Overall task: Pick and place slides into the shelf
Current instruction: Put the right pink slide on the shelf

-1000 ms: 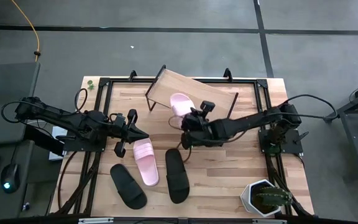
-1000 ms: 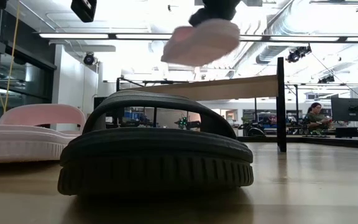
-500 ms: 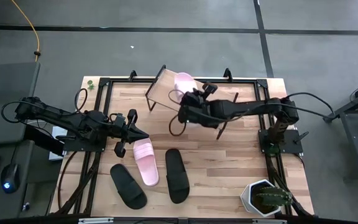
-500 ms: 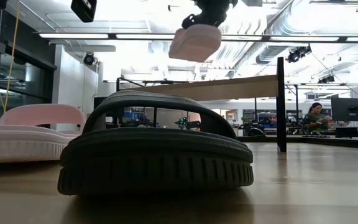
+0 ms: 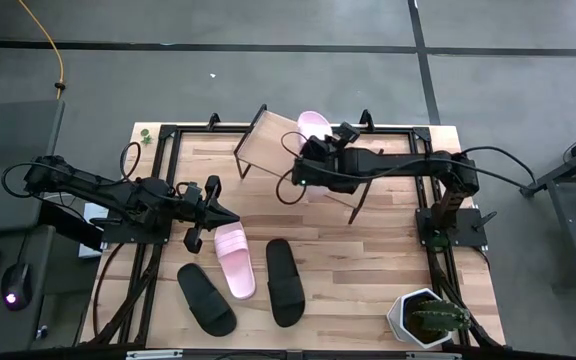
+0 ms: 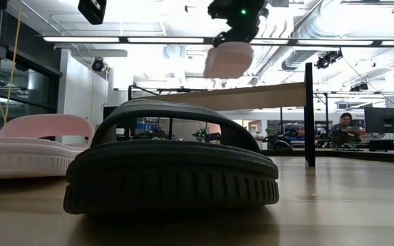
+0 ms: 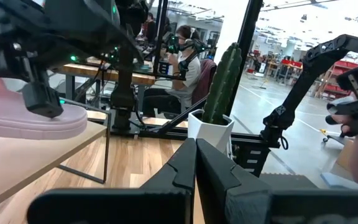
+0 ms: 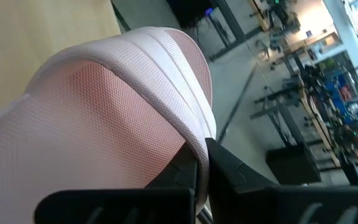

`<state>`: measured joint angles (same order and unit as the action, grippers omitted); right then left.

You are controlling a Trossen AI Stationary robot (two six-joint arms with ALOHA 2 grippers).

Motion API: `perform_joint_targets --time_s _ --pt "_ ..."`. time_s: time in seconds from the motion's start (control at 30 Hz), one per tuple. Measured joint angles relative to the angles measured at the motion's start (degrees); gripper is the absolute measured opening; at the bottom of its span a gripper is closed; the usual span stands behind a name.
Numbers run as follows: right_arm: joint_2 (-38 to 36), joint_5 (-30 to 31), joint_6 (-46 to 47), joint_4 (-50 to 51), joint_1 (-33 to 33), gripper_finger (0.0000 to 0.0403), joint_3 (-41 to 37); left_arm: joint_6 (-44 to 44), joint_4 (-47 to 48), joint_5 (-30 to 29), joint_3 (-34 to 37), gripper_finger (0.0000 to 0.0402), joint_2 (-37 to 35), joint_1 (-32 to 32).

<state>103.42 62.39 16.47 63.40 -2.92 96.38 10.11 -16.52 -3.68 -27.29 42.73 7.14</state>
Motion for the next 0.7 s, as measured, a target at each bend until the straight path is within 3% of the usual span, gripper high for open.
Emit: perform_joint_targets --time_s 0.33,0.5,0.7 --pt "0.00 -2.77 21.63 23.10 1.09 0.0000 0.00 0.02 0.01 0.00 0.00 0.0001 -0.01 -0.01" --pt "0.00 -5.52 24.10 26.63 1.00 0.0000 0.00 0.01 0.01 -0.67 0.00 0.0001 0.01 0.00" --pt "0.00 -5.60 21.95 23.72 -1.11 0.0000 0.00 0.00 -0.01 -1.51 0.00 0.0001 0.00 -0.01"
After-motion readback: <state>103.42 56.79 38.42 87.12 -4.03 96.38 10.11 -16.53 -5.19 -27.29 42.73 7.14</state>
